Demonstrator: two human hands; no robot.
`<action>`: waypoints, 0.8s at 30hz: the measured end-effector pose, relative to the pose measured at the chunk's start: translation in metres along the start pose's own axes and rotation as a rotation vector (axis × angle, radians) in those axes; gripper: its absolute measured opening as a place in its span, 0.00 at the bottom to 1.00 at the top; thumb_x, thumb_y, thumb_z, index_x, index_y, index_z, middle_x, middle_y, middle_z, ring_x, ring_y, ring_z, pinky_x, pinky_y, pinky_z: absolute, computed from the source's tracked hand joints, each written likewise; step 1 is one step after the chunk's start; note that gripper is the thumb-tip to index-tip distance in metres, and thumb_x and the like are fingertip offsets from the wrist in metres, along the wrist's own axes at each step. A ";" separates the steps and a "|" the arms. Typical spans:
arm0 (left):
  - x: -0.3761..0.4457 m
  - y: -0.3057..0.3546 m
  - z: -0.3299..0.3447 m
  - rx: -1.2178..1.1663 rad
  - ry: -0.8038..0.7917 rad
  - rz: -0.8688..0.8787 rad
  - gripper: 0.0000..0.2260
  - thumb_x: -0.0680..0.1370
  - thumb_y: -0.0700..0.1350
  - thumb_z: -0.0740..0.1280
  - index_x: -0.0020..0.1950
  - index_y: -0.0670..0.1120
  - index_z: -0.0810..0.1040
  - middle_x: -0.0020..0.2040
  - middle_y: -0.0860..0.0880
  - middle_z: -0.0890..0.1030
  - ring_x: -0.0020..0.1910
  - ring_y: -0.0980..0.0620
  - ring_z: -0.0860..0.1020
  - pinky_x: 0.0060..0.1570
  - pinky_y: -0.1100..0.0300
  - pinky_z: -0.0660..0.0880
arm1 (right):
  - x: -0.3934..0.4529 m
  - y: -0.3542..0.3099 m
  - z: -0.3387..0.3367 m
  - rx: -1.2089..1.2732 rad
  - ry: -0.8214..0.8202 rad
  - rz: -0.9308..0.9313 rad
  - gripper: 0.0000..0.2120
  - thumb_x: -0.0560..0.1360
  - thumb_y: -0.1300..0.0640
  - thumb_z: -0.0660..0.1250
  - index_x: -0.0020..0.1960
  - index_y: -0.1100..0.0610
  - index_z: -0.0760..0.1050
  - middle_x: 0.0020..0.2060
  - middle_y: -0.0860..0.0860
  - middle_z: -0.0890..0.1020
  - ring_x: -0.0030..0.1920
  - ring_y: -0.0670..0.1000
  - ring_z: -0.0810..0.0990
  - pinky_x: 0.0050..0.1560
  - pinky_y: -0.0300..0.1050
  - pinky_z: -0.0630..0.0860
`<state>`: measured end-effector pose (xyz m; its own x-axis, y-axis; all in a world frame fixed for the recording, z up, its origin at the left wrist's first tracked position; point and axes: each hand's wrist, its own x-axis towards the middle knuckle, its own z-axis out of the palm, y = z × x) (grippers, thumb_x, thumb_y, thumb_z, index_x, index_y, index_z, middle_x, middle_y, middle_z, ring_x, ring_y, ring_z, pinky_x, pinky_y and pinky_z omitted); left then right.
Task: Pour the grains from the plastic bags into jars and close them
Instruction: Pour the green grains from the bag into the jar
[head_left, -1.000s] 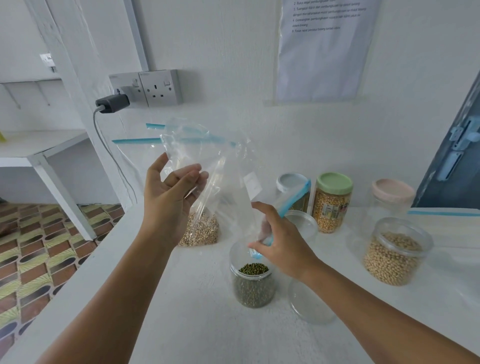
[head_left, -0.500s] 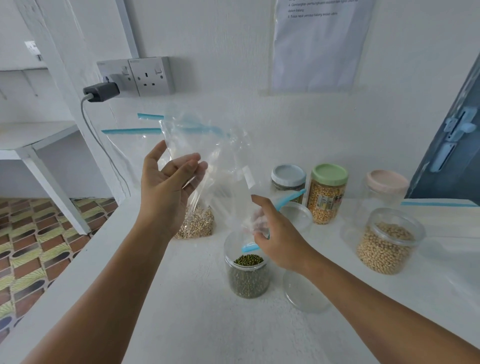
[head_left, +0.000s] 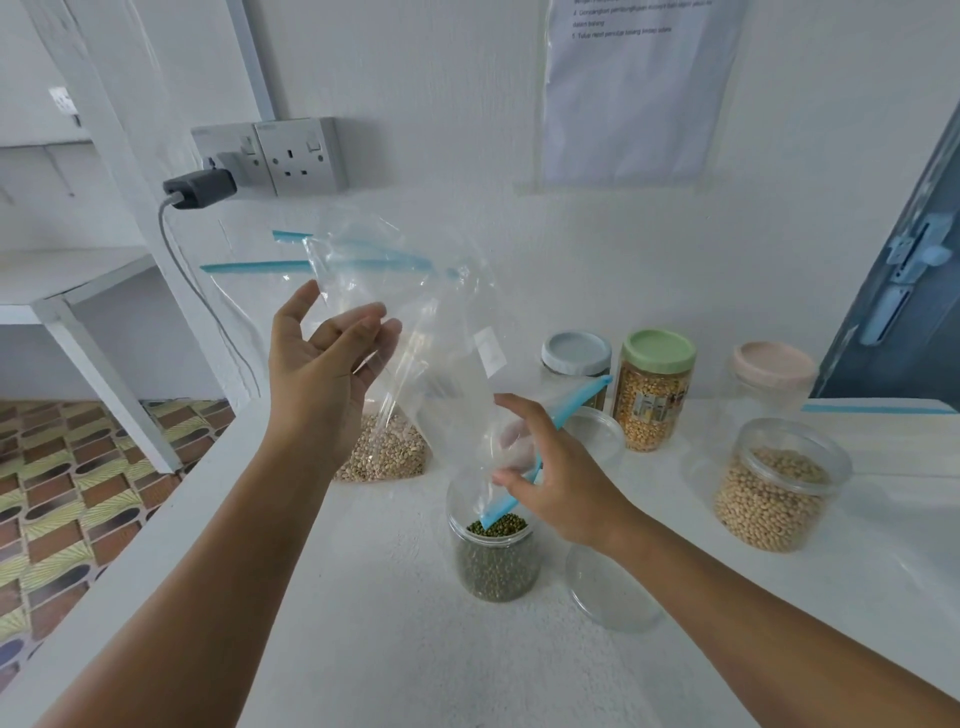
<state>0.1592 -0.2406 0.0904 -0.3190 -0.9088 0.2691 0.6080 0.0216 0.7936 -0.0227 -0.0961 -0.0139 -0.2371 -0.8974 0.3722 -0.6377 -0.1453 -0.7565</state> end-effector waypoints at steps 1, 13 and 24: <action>0.000 0.000 -0.001 0.003 0.010 0.001 0.29 0.79 0.30 0.69 0.77 0.47 0.65 0.51 0.42 0.85 0.54 0.41 0.85 0.64 0.44 0.80 | 0.000 0.001 0.000 -0.001 -0.002 0.009 0.38 0.78 0.61 0.73 0.70 0.26 0.58 0.54 0.42 0.75 0.51 0.42 0.79 0.51 0.32 0.77; 0.002 0.000 0.000 0.021 0.045 0.000 0.28 0.80 0.31 0.69 0.76 0.47 0.65 0.53 0.41 0.86 0.52 0.43 0.86 0.62 0.46 0.80 | 0.004 0.006 0.007 -0.028 0.114 -0.023 0.38 0.73 0.58 0.78 0.73 0.36 0.63 0.43 0.47 0.72 0.46 0.47 0.74 0.52 0.33 0.75; -0.010 -0.019 -0.017 0.244 -0.043 -0.233 0.53 0.71 0.42 0.78 0.85 0.53 0.45 0.62 0.42 0.83 0.64 0.46 0.82 0.72 0.42 0.71 | 0.003 0.002 0.006 0.192 0.163 0.068 0.32 0.76 0.59 0.76 0.73 0.41 0.66 0.49 0.47 0.78 0.52 0.45 0.79 0.54 0.34 0.77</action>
<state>0.1628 -0.2393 0.0631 -0.4625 -0.8826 0.0838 0.3246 -0.0806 0.9424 -0.0197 -0.1012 -0.0175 -0.3999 -0.8308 0.3872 -0.4692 -0.1773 -0.8651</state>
